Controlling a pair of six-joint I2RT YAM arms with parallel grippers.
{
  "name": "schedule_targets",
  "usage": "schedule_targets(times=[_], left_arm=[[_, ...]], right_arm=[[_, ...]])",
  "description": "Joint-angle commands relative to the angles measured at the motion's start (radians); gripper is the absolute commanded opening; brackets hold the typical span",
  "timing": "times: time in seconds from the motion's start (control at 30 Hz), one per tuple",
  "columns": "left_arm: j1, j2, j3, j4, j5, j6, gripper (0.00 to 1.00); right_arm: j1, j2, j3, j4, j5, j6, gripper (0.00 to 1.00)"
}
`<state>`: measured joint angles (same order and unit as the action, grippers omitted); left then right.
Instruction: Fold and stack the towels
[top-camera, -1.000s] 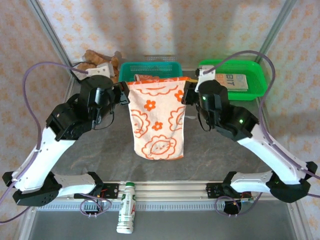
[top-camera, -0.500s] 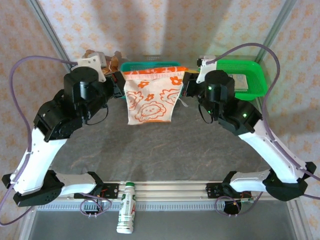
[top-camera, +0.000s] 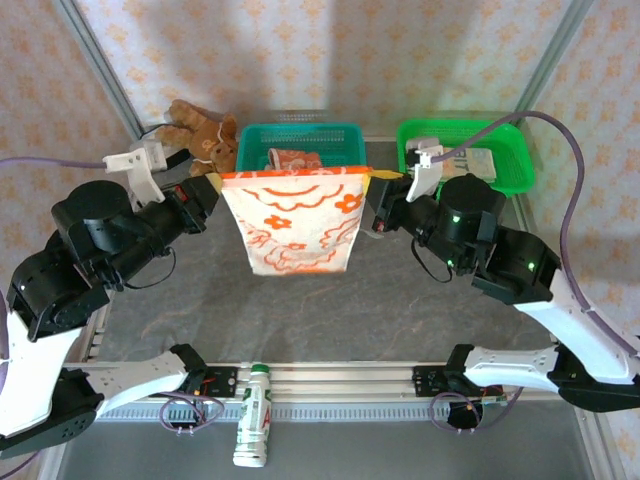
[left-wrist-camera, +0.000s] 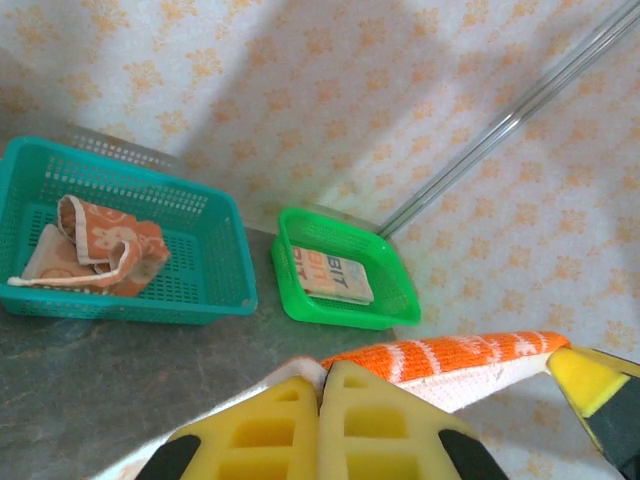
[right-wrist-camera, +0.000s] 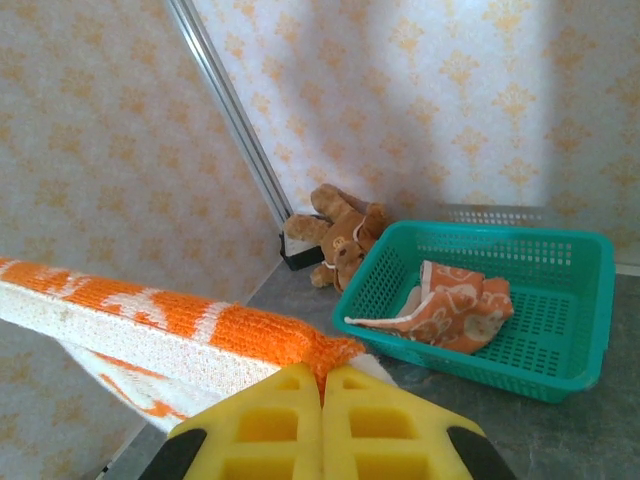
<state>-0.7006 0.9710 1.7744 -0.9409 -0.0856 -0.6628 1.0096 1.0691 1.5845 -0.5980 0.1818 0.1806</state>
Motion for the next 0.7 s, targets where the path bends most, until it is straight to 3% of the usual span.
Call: schedule_targets(times=[0.0, 0.1, 0.2, 0.47, 0.67], left_arm=[[0.001, -0.010, 0.004, -0.081, -0.091, -0.024, 0.00], [0.002, 0.032, -0.006, -0.141, -0.155, -0.025, 0.00], [0.025, 0.097, -0.020, -0.152, -0.160, -0.004, 0.00], [0.267, 0.301, -0.098, 0.002, 0.063, 0.060, 0.00], [0.327, 0.480, -0.099, 0.119, 0.124, 0.122, 0.00]], right_arm=[[-0.004, 0.000, 0.011, -0.071, 0.147, 0.044, 0.00], [-0.020, 0.032, 0.019, -0.112, 0.238, 0.065, 0.00], [-0.091, 0.075, 0.023, -0.138, 0.186, 0.098, 0.00], [-0.319, 0.245, -0.022, -0.042, -0.013, 0.133, 0.00], [-0.429, 0.400, -0.015, 0.043, -0.111, 0.111, 0.00]])
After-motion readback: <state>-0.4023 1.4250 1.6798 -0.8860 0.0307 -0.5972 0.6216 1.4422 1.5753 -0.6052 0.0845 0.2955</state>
